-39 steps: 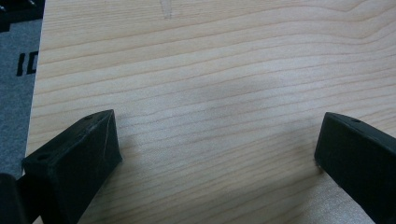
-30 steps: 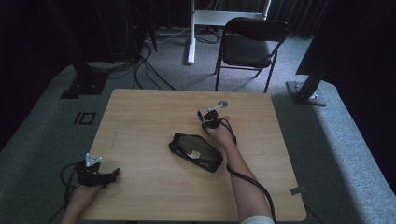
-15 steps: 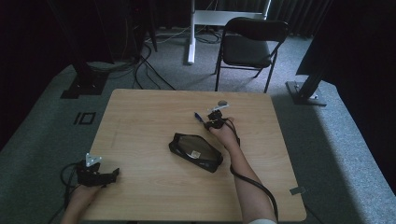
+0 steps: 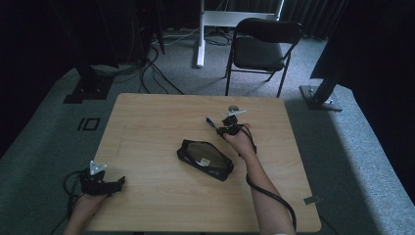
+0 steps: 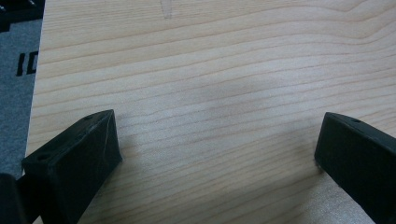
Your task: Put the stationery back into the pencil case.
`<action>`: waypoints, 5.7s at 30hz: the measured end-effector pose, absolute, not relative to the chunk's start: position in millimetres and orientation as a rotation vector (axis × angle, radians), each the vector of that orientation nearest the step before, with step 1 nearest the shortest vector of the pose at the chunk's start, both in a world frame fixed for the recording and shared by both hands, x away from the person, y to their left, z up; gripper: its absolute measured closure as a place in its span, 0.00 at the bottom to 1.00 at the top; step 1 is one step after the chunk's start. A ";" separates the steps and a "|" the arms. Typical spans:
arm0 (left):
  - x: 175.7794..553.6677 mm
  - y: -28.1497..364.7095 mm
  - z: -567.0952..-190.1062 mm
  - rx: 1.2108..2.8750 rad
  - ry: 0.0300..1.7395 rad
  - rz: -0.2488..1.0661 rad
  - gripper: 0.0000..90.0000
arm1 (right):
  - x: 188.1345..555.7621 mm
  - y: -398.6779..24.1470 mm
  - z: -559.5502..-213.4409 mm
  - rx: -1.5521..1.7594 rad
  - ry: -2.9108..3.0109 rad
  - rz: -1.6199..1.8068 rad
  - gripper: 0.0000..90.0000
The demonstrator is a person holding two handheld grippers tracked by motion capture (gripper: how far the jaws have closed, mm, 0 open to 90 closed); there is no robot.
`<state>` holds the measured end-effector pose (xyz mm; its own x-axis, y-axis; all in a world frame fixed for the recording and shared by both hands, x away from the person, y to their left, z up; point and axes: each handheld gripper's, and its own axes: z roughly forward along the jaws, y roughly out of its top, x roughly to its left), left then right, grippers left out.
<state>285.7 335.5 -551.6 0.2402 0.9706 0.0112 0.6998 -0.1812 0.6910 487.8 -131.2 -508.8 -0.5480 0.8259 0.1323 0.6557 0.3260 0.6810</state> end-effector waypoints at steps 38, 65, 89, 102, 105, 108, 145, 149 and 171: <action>285.7 335.6 -551.6 1.954 1.522 0.623 0.00 | 435.0 -161.3 -455.4 1.187 2.316 1.295 0.88; 285.7 335.6 -551.6 1.955 1.522 0.623 0.00 | 394.9 -140.6 -433.1 0.961 2.366 1.413 0.88; 285.7 335.6 -551.6 1.955 1.522 0.623 0.00 | 375.8 -124.2 -464.4 0.889 2.505 1.332 0.88; 285.7 335.6 -551.6 1.955 1.522 0.623 0.00 | 377.2 -116.3 -477.8 0.861 2.572 1.283 0.88; 285.7 335.6 -551.6 1.955 1.522 0.623 0.00 | 378.1 -115.3 -479.4 0.864 2.582 1.275 0.88; 285.7 335.6 -551.6 1.955 1.522 0.623 0.00 | 379.0 -113.4 -480.9 0.855 2.596 1.251 0.88; 285.7 335.6 -551.6 1.955 1.522 0.623 0.00 | 388.2 -87.4 -492.6 0.890 2.722 0.939 0.86; 285.7 335.6 -551.6 1.955 1.522 0.623 0.00 | 388.3 -87.8 -492.0 0.900 2.726 0.950 0.82; 285.7 335.6 -551.6 1.955 1.522 0.623 0.00 | 375.8 -121.5 -452.4 0.909 2.475 1.322 0.75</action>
<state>285.7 335.6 -551.6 0.2408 0.9705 0.0119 0.7004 -0.1823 0.6901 375.8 -121.5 -452.4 -0.7936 0.5978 0.1132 0.4267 0.4141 0.8040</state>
